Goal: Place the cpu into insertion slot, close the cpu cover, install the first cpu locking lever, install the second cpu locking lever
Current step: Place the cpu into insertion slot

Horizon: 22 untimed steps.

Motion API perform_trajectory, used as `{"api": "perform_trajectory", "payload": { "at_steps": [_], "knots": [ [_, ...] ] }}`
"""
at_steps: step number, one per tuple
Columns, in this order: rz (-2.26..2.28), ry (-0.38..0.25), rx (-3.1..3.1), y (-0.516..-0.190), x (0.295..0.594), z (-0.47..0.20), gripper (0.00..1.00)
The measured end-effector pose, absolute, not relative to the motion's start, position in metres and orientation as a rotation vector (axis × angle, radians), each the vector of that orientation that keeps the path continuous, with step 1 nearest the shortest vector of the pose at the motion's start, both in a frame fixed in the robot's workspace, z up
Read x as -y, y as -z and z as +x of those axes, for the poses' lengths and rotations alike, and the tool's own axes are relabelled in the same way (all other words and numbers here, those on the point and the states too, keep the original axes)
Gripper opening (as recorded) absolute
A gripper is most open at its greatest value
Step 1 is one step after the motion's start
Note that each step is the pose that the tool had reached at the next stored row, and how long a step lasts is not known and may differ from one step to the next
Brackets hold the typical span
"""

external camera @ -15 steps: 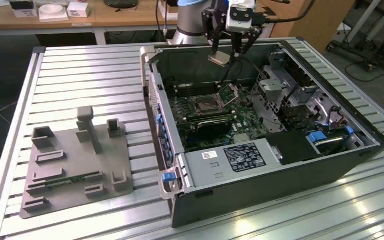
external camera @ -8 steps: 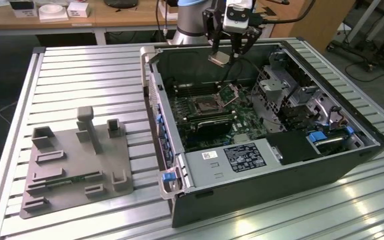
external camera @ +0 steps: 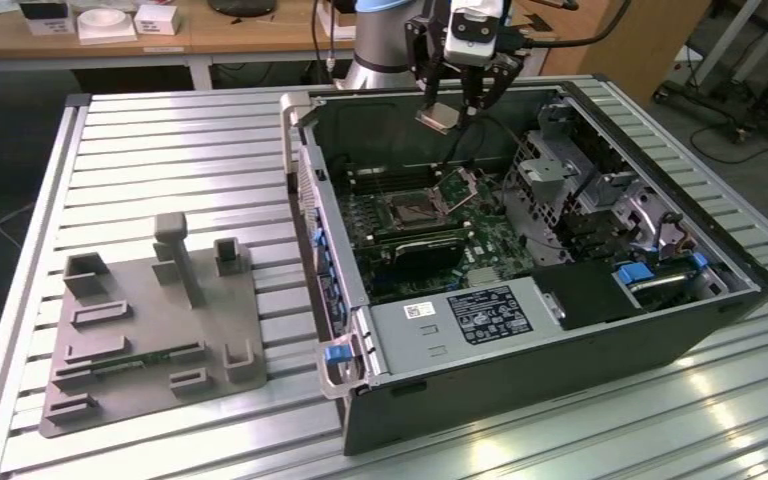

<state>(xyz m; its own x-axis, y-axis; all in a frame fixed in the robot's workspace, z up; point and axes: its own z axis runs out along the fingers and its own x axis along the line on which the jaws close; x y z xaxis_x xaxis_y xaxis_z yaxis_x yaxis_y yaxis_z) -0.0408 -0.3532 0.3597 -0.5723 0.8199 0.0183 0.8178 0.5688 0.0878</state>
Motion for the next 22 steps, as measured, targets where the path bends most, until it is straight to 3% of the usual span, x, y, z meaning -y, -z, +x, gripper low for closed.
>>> {"api": "perform_trajectory", "payload": {
  "at_steps": [22],
  "knots": [
    [1.524, -0.133, -2.713, -0.3597, 0.3532, -0.0413, 0.54]
  ]
}}
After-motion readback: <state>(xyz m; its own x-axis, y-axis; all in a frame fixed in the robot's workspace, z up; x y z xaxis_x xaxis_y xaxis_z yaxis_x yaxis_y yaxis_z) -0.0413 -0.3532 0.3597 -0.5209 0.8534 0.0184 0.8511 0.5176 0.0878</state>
